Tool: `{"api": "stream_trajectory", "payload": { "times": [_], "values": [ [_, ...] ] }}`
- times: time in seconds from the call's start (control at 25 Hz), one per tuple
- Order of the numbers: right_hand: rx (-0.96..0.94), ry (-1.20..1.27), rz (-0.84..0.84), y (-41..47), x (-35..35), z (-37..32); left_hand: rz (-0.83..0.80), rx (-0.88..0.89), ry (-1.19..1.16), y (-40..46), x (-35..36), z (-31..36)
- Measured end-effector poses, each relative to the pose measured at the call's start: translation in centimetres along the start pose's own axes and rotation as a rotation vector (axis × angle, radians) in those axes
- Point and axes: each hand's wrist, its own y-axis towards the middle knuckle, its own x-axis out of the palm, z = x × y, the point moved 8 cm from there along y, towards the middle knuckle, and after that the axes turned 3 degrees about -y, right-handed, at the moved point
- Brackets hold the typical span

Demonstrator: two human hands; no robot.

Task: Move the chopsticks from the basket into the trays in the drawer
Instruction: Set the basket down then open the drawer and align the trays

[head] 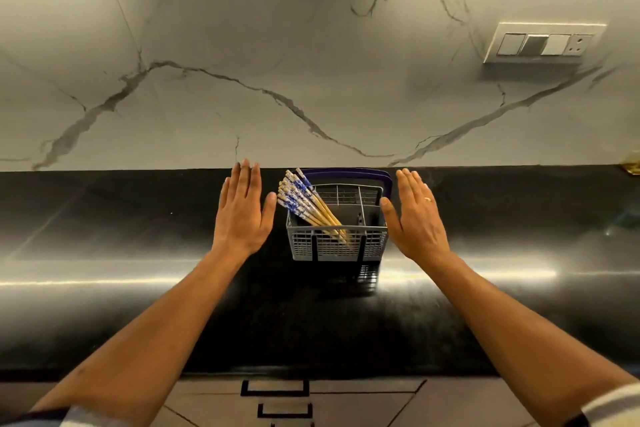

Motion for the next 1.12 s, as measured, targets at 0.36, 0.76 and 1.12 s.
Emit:
{"api": "stream_trajectory", "payload": {
  "times": [0.36, 0.76, 1.12],
  "values": [
    [0.004, -0.064, 0.081, -6.5, -4.5, -3.3, 0.015, 0.065, 0.041, -4.9, -4.5, 1.2],
    [0.014, -0.102, 0.013, -15.7, -5.0, -5.6, -0.042, 0.094, 0.08, -12.6, -6.0, 2.4],
    [-0.026, -0.061, 0.012, -19.8, -5.3, -4.1, -0.044, 0.094, -0.058, -17.3, -5.2, 4.6]
  ]
}}
